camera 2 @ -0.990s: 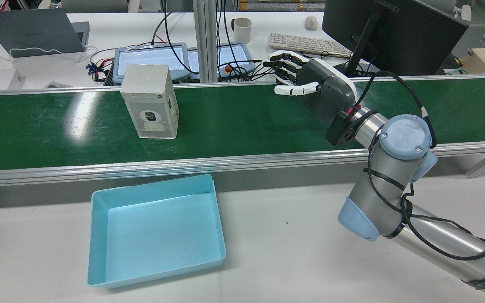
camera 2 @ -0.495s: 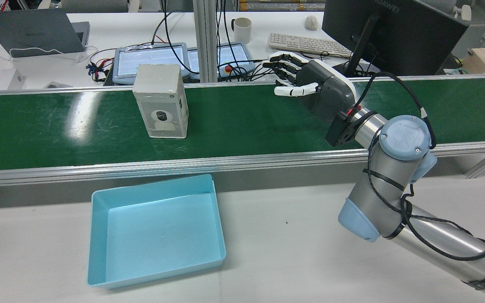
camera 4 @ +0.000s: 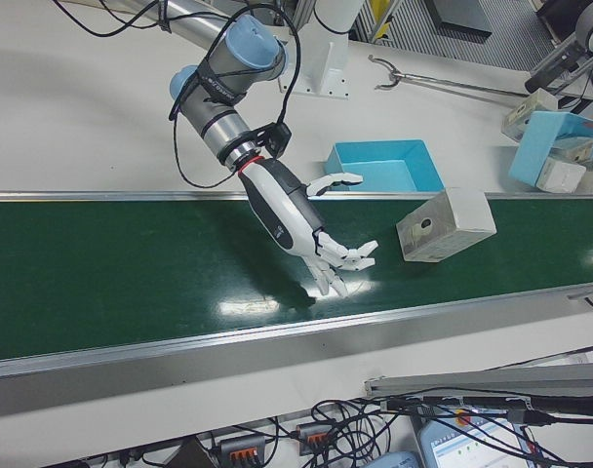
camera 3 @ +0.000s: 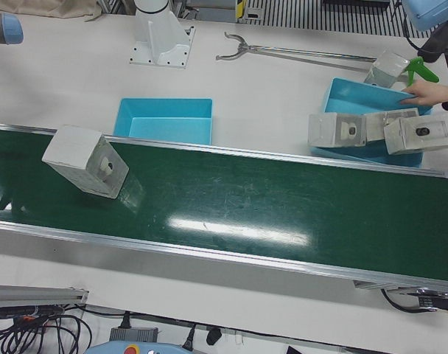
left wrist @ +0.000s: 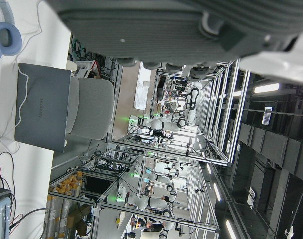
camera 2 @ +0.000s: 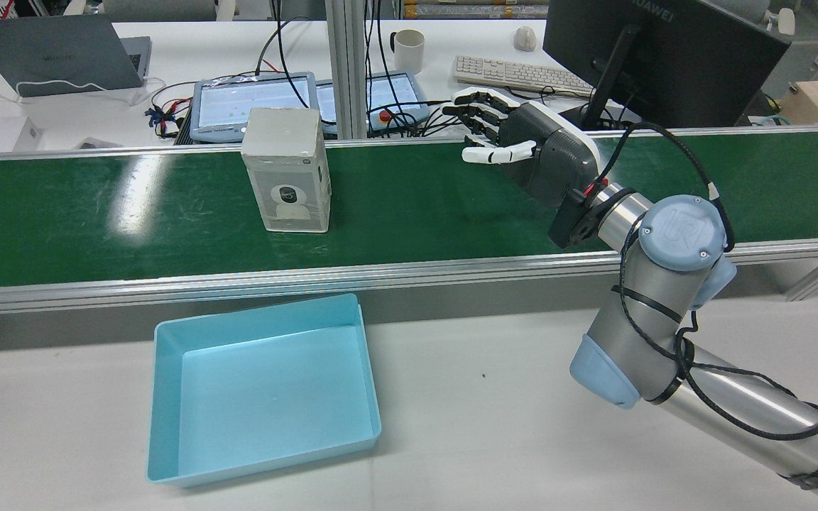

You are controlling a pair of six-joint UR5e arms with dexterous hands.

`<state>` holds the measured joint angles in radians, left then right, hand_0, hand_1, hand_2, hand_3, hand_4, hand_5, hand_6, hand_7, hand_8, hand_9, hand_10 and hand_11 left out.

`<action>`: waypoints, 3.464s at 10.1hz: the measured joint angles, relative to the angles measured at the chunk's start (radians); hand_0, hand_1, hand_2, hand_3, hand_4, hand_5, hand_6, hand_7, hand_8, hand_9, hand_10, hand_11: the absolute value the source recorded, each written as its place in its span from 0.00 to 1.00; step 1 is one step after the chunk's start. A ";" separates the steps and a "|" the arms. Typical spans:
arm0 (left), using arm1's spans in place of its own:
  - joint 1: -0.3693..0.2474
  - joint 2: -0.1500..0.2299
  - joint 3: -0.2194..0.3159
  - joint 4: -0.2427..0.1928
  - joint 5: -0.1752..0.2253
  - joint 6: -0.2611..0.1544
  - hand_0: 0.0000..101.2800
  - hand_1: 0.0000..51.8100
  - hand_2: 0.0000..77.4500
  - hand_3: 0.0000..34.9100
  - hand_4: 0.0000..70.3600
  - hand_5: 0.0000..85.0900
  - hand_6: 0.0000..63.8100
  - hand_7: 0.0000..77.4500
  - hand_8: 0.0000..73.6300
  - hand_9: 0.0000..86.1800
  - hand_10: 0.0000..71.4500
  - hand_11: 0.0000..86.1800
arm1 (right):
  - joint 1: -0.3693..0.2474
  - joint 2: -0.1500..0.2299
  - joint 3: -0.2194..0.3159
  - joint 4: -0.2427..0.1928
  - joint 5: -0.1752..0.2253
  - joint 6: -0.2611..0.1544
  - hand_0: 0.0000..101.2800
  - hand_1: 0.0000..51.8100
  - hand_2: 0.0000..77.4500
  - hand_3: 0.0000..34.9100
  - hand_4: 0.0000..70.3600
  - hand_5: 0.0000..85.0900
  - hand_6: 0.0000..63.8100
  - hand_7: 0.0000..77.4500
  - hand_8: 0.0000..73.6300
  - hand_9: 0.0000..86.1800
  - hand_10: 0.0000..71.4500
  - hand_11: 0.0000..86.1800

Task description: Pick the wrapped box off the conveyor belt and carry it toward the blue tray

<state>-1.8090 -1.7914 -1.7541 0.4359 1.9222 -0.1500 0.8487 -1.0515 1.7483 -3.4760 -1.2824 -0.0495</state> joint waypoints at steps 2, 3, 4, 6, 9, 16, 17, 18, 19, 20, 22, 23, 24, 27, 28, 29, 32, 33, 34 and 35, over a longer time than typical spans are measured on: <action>0.000 0.000 0.000 0.000 0.000 0.000 0.00 0.00 0.01 0.00 0.00 0.01 0.00 0.00 0.00 0.00 0.00 0.00 | 0.000 -0.001 -0.002 0.000 0.000 -0.002 0.47 0.29 0.27 0.52 0.19 0.40 0.09 0.32 0.00 0.07 0.00 0.02; 0.000 0.000 0.000 0.000 0.000 0.000 0.00 0.00 0.01 0.00 0.00 0.01 0.00 0.00 0.00 0.00 0.00 0.00 | -0.002 -0.001 -0.004 0.000 0.000 -0.004 0.47 0.29 0.27 0.52 0.19 0.41 0.09 0.32 0.00 0.07 0.00 0.02; 0.000 0.000 0.000 0.000 0.000 0.000 0.00 0.00 0.01 0.00 0.00 0.01 0.00 0.01 0.00 0.00 0.00 0.00 | -0.004 -0.001 -0.008 0.000 0.000 -0.007 0.47 0.29 0.27 0.52 0.19 0.41 0.09 0.32 0.00 0.07 0.00 0.02; 0.000 0.000 0.000 0.000 0.000 0.000 0.00 0.00 0.01 0.00 0.00 0.01 0.00 0.00 0.00 0.00 0.00 0.00 | -0.010 -0.001 -0.019 0.002 0.000 -0.012 0.47 0.28 0.27 0.52 0.19 0.41 0.09 0.32 0.00 0.07 0.00 0.02; 0.000 0.000 0.000 0.000 0.000 0.000 0.00 0.00 0.01 0.00 0.00 0.01 0.00 0.00 0.00 0.00 0.01 0.00 | -0.016 -0.001 -0.029 0.003 0.001 -0.015 0.47 0.28 0.25 0.52 0.16 0.41 0.09 0.32 0.00 0.07 0.00 0.02; 0.000 0.000 0.000 0.000 0.000 0.000 0.00 0.00 0.01 0.00 0.00 0.01 0.00 0.00 0.00 0.00 0.00 0.00 | -0.027 -0.001 -0.033 0.003 0.002 -0.016 0.47 0.28 0.25 0.52 0.18 0.41 0.09 0.32 0.00 0.07 0.00 0.02; 0.000 0.000 0.000 0.000 0.000 0.000 0.00 0.00 0.01 0.00 0.00 0.01 0.00 0.00 0.00 0.00 0.01 0.00 | -0.028 -0.001 -0.033 0.003 0.002 -0.017 0.47 0.28 0.25 0.52 0.18 0.41 0.09 0.32 0.00 0.07 0.00 0.02; 0.000 0.000 0.000 0.000 0.000 0.000 0.00 0.00 0.01 0.00 0.00 0.01 0.00 0.00 0.00 0.00 0.00 0.00 | -0.029 -0.001 -0.033 0.003 0.002 -0.018 0.47 0.28 0.26 0.52 0.18 0.41 0.09 0.32 0.00 0.07 0.00 0.01; 0.000 0.000 0.000 0.000 0.000 0.000 0.00 0.00 0.01 0.00 0.00 0.01 0.00 0.00 0.00 0.00 0.00 0.00 | -0.029 -0.001 -0.033 0.003 0.002 -0.019 0.47 0.28 0.26 0.51 0.18 0.41 0.09 0.32 0.00 0.07 0.00 0.01; 0.000 0.000 0.000 0.000 0.000 0.000 0.00 0.00 0.01 0.00 0.00 0.01 0.00 0.00 0.00 0.00 0.00 0.00 | -0.029 -0.001 -0.033 0.003 0.002 -0.019 0.47 0.28 0.26 0.51 0.18 0.41 0.09 0.32 0.00 0.07 0.00 0.00; 0.000 0.000 0.000 0.000 0.000 0.000 0.00 0.00 0.01 0.00 0.00 0.01 0.00 0.00 0.00 0.00 0.00 0.00 | -0.029 0.001 -0.033 0.003 0.002 -0.019 0.47 0.28 0.24 0.51 0.18 0.41 0.09 0.32 0.00 0.07 0.00 0.00; 0.000 0.000 0.000 0.000 0.000 0.000 0.00 0.00 0.01 0.00 0.00 0.01 0.00 0.00 0.00 0.00 0.01 0.00 | -0.029 0.002 -0.033 0.003 0.001 -0.018 0.47 0.28 0.27 0.52 0.18 0.41 0.09 0.32 0.00 0.07 0.00 0.01; 0.000 0.000 0.000 0.000 0.000 0.000 0.00 0.00 0.01 0.00 0.00 0.01 0.00 0.00 0.00 0.00 0.00 0.00 | -0.030 0.003 -0.032 0.003 0.001 -0.018 0.47 0.28 0.27 0.52 0.18 0.41 0.09 0.32 0.00 0.07 0.00 0.01; 0.000 0.000 0.000 0.000 0.000 0.000 0.00 0.00 0.01 0.00 0.00 0.01 0.00 0.00 0.00 0.00 0.00 0.00 | -0.030 0.006 -0.031 0.003 0.002 -0.018 0.47 0.29 0.26 0.52 0.18 0.41 0.09 0.32 0.00 0.07 0.00 0.01; 0.000 0.000 0.000 0.000 0.000 0.000 0.00 0.00 0.01 0.00 0.00 0.01 0.00 0.00 0.00 0.00 0.00 0.00 | -0.030 0.008 -0.031 0.003 0.003 -0.018 0.47 0.29 0.26 0.52 0.19 0.41 0.09 0.32 0.00 0.07 0.00 0.01; 0.000 0.000 0.000 0.000 0.000 0.000 0.00 0.00 0.01 0.00 0.00 0.01 0.00 0.00 0.00 0.00 0.00 0.00 | -0.031 0.009 -0.032 0.003 0.003 -0.018 0.47 0.29 0.26 0.52 0.19 0.41 0.09 0.32 0.00 0.07 0.00 0.01; 0.000 0.000 0.000 0.000 0.000 0.000 0.00 0.00 0.01 0.00 0.00 0.01 0.00 0.01 0.00 0.00 0.01 0.00 | -0.031 0.010 -0.032 0.003 0.003 -0.018 0.47 0.31 0.29 0.52 0.19 0.42 0.08 0.33 0.01 0.07 0.00 0.01; 0.000 0.000 0.000 0.000 0.000 0.000 0.00 0.00 0.01 0.00 0.00 0.01 0.00 0.01 0.00 0.00 0.01 0.00 | -0.031 0.010 -0.032 0.003 0.003 -0.018 0.47 0.31 0.29 0.49 0.19 0.42 0.08 0.33 0.01 0.07 0.00 0.01; 0.000 0.000 0.000 0.000 0.000 0.000 0.00 0.00 0.01 0.00 0.00 0.01 0.00 0.01 0.00 0.00 0.00 0.00 | -0.031 0.010 -0.030 0.003 0.003 -0.018 0.47 0.31 0.29 0.52 0.19 0.42 0.08 0.33 0.01 0.07 0.00 0.01; 0.000 0.000 0.000 0.000 0.000 0.000 0.00 0.00 0.01 0.00 0.00 0.01 0.00 0.00 0.00 0.00 0.00 0.00 | -0.030 0.010 -0.028 0.003 0.003 -0.018 0.47 0.31 0.29 0.58 0.18 0.40 0.08 0.33 0.01 0.07 0.00 0.01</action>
<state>-1.8090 -1.7914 -1.7542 0.4359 1.9223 -0.1500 0.8184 -1.0416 1.7204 -3.4729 -1.2793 -0.0675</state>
